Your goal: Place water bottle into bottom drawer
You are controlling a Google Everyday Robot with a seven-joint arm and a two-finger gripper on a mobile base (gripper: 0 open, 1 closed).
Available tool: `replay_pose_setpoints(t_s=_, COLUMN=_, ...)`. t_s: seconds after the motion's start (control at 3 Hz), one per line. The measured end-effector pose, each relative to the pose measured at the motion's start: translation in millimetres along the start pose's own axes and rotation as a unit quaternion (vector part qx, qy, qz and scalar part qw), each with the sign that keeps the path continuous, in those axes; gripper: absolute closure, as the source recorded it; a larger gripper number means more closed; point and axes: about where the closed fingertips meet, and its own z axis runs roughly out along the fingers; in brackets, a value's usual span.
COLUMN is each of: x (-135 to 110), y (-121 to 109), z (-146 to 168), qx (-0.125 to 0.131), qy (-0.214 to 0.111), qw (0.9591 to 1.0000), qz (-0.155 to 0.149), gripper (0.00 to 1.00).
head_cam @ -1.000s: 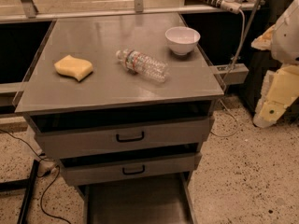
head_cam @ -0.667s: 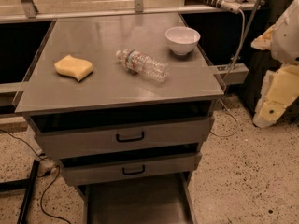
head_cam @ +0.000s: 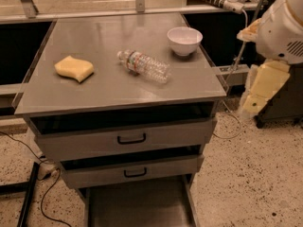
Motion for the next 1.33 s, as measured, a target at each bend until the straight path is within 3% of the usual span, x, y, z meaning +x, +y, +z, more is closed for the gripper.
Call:
replay_pose_setpoints(t_s=0.33, x=-23.9, y=-6.1, z=8.8, qx=0.022, qy=-0.050, qw=0.9980, qz=-0.031, gripper=0.00)
replay_pose_setpoints(t_s=0.67, x=-46.6, y=-24.0, z=18.9, qx=0.033, qy=-0.133, qw=0.9897, qz=-0.043, gripper=0.00)
replay_pose_setpoints(t_s=1.33, x=-55.7, y=-21.4, z=18.1, qx=0.027, qy=-0.150, qw=0.9874, qz=-0.042, gripper=0.00)
